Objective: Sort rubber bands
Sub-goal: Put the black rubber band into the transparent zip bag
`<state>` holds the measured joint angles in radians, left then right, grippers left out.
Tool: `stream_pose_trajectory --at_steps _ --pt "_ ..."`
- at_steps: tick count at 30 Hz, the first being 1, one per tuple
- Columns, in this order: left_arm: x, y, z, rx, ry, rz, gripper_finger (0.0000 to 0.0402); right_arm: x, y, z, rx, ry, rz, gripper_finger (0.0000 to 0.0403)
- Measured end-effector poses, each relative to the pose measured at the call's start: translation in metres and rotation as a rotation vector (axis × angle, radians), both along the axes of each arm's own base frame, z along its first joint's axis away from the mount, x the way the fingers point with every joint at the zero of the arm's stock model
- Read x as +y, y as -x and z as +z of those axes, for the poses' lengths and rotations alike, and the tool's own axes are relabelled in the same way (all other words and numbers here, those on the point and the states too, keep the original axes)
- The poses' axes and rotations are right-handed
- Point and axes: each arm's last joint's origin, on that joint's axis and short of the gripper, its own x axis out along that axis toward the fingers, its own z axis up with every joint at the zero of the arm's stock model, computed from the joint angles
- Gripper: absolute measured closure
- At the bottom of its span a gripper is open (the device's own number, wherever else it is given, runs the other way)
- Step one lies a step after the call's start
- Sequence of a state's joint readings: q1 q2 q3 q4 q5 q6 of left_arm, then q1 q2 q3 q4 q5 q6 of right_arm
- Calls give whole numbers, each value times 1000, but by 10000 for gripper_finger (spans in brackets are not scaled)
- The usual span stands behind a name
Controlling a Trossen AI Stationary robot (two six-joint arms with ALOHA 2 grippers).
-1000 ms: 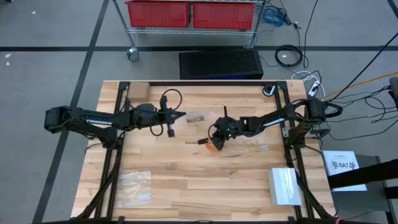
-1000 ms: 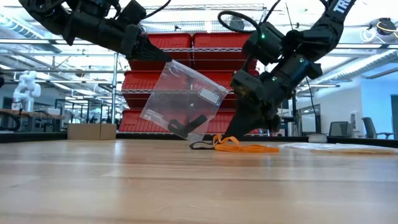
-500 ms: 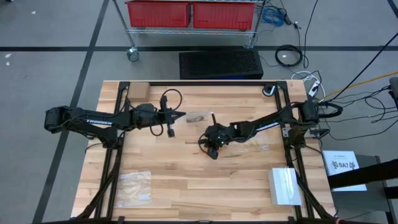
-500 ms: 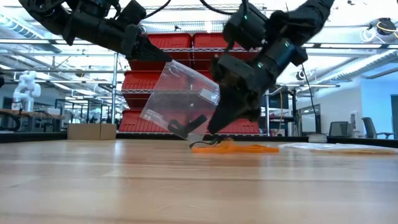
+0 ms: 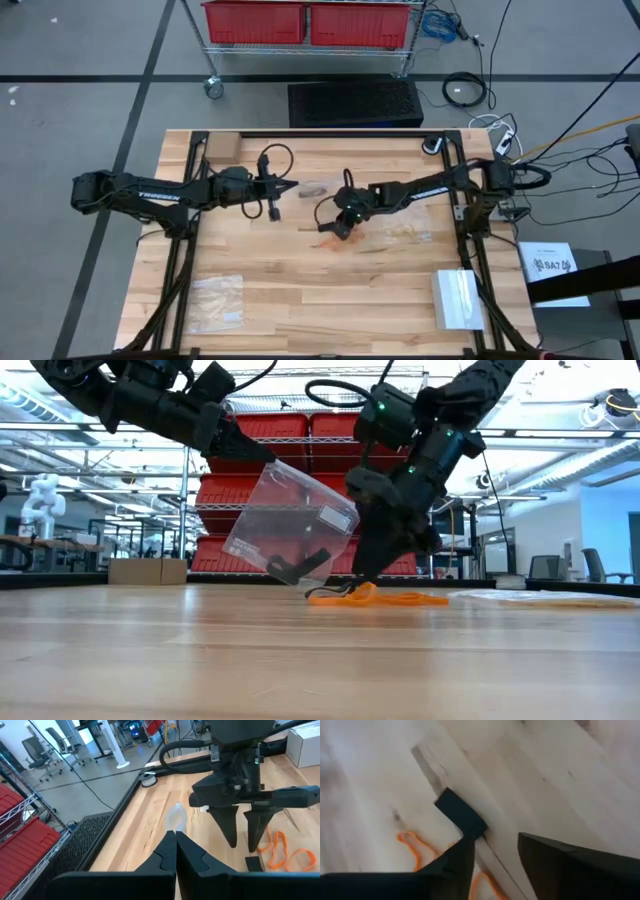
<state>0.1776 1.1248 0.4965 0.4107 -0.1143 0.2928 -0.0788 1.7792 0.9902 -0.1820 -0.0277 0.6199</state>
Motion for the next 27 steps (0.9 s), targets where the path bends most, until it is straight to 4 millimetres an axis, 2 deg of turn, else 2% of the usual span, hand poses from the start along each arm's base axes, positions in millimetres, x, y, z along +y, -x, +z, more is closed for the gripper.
stream_pose_trajectory --at_steps 6,12,16,21,23,27 --pt "0 0 0 1 0 0 402 1 -3 -5 -27 -69 -53 208" --pt "0 0 0 1 0 0 402 0 -14 -24 -60 -88 -81 221" --pt "0 0 -1 6 1 0 402 4 -16 -27 -74 -54 -60 265" --pt "0 0 -1 6 0 0 402 14 -14 -16 -84 14 39 378" --pt "0 0 -1 5 0 -1 402 16 -14 -7 -98 59 70 393" --pt "0 0 0 2 0 0 402 16 -11 16 -114 146 97 396"
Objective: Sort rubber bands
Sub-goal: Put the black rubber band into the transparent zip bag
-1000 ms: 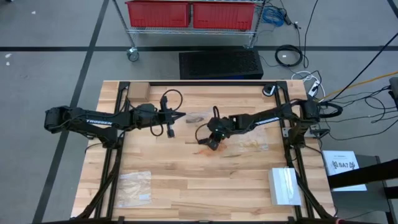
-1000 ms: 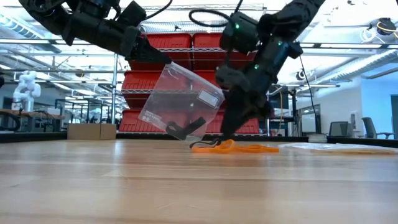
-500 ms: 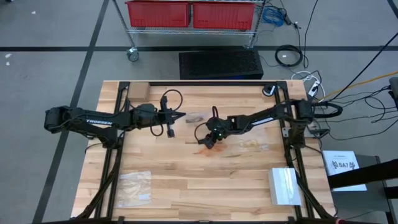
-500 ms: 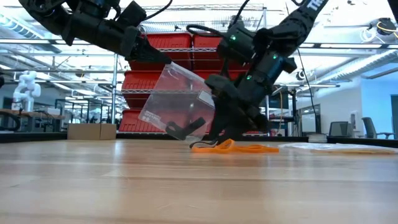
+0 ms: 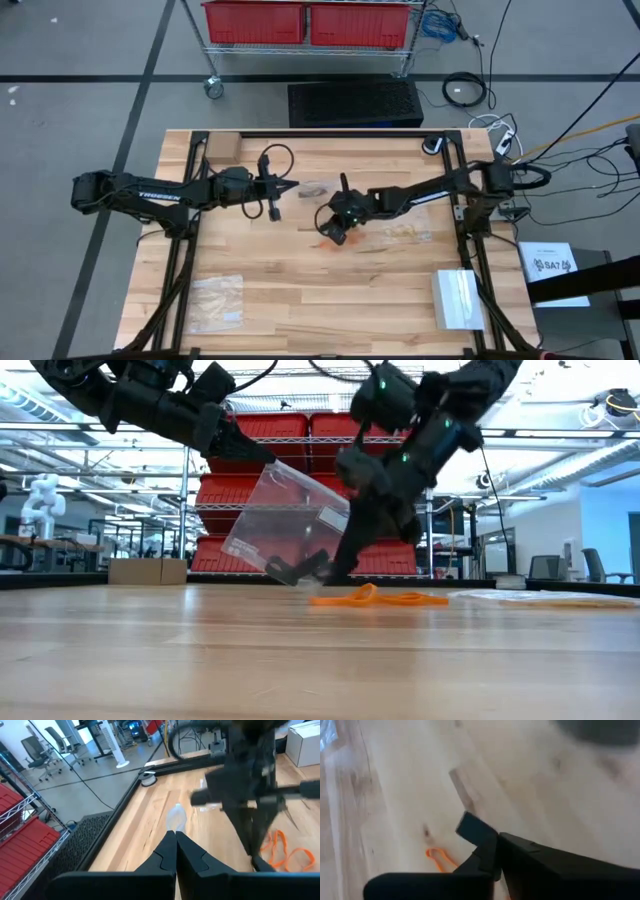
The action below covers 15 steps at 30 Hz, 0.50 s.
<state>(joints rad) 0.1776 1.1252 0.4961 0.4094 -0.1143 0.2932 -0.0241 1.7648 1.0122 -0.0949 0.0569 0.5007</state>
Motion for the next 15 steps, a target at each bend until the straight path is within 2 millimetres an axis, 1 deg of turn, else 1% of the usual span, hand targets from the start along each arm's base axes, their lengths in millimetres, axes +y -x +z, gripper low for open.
stream_pose_trajectory --at_steps 5,9,12,15 --pt "0 0 0 -1 0 -1 402 1 4 46 -38 234 25 400" --pt "0 0 0 0 0 0 402 5 4 80 -42 502 7 401" --pt "0 0 0 0 0 0 402 10 1 98 -15 666 19 401" --pt "0 0 0 1 0 -1 401 13 -2 109 1 777 34 402"
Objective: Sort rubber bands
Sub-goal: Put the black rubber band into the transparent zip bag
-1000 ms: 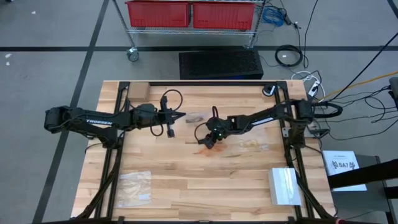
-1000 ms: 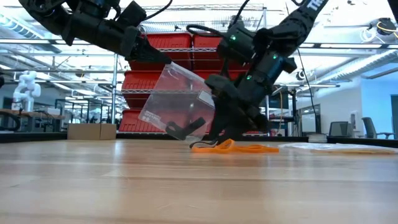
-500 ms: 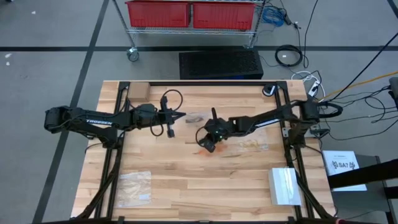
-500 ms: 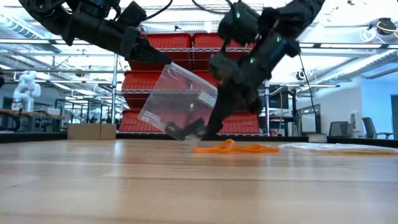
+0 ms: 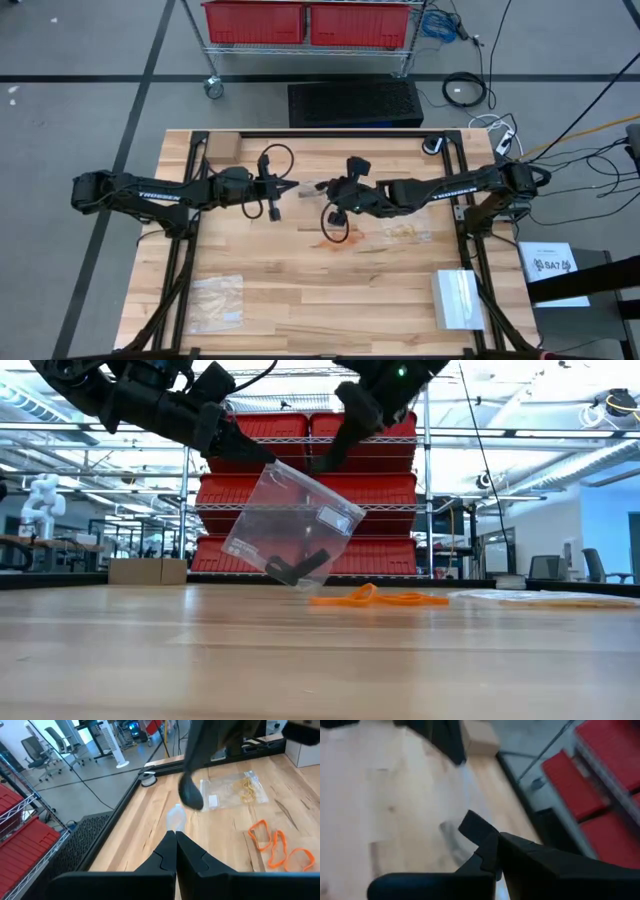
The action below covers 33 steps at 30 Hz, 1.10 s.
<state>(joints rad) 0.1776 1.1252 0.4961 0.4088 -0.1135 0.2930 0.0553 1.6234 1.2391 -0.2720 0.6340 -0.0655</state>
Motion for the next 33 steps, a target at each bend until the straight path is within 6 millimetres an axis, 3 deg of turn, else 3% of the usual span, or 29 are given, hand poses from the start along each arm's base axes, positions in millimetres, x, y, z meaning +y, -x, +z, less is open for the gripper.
stream_pose_trajectory --at_steps 6,14,24,28,33 --pt "0 0 0 0 2 -9 402 -5 -2 0 34 50 1 402" --pt "0 0 0 -1 4 -8 402 -8 -12 -21 117 85 24 403" --pt "0 0 0 -2 4 -8 402 -8 -17 -23 91 -11 141 400" --pt "0 0 0 -2 4 -8 402 -12 -18 -24 71 -105 193 376" --pt "0 0 0 -2 3 -8 402 -13 -18 -24 66 -117 199 311"
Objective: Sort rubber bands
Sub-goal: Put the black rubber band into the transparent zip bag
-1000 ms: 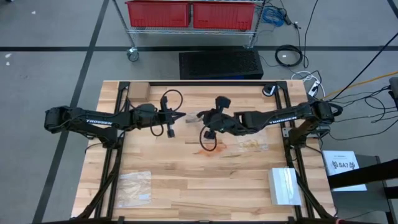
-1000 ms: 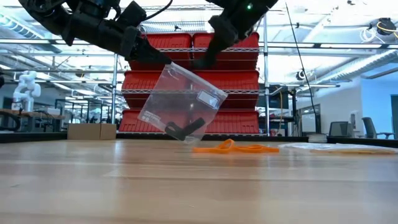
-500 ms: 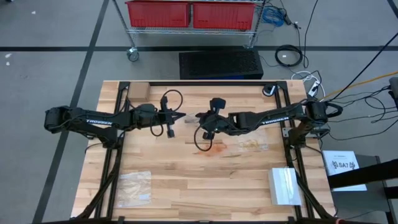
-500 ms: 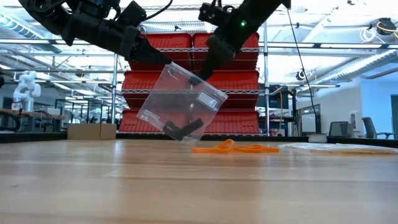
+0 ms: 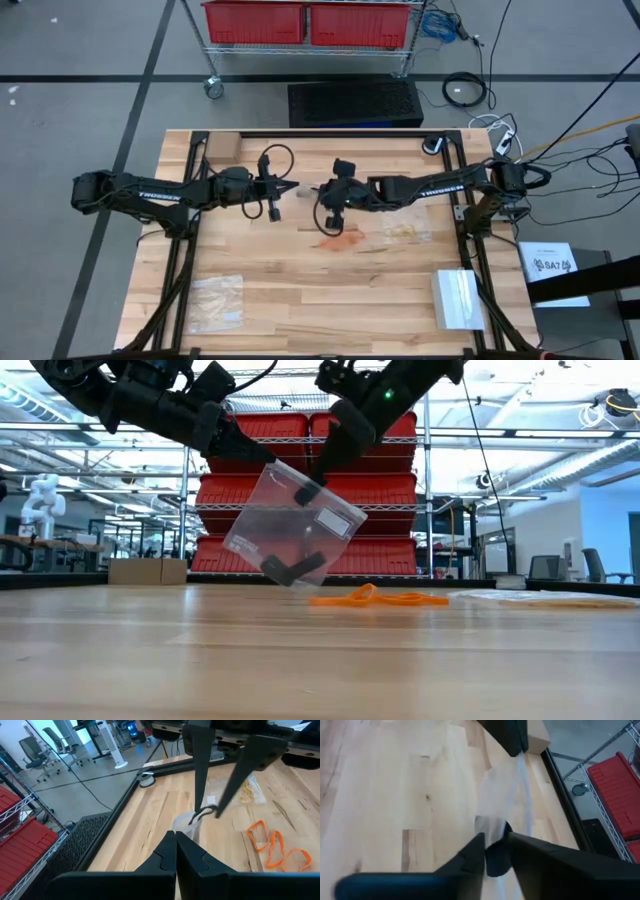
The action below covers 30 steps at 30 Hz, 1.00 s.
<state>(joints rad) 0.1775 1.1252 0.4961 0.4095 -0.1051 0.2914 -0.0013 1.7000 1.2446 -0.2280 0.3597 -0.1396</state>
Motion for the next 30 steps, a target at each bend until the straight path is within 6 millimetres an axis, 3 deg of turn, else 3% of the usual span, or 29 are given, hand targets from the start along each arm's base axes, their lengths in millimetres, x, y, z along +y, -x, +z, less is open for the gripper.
stream_pose_trajectory --at_steps 8,15,21,28,30 --pt "0 0 0 0 -1 0 402 0 -1 3 -32 -14 -10 209" --pt "0 0 0 4 0 0 402 0 7 17 -56 -16 -13 201" --pt "0 0 0 3 0 0 402 -4 25 27 -5 -59 -61 240" --pt "0 0 0 -1 -1 1 401 -16 18 9 49 -59 -102 382" --pt "0 0 0 -2 -1 0 401 -17 13 3 59 -55 -94 394"
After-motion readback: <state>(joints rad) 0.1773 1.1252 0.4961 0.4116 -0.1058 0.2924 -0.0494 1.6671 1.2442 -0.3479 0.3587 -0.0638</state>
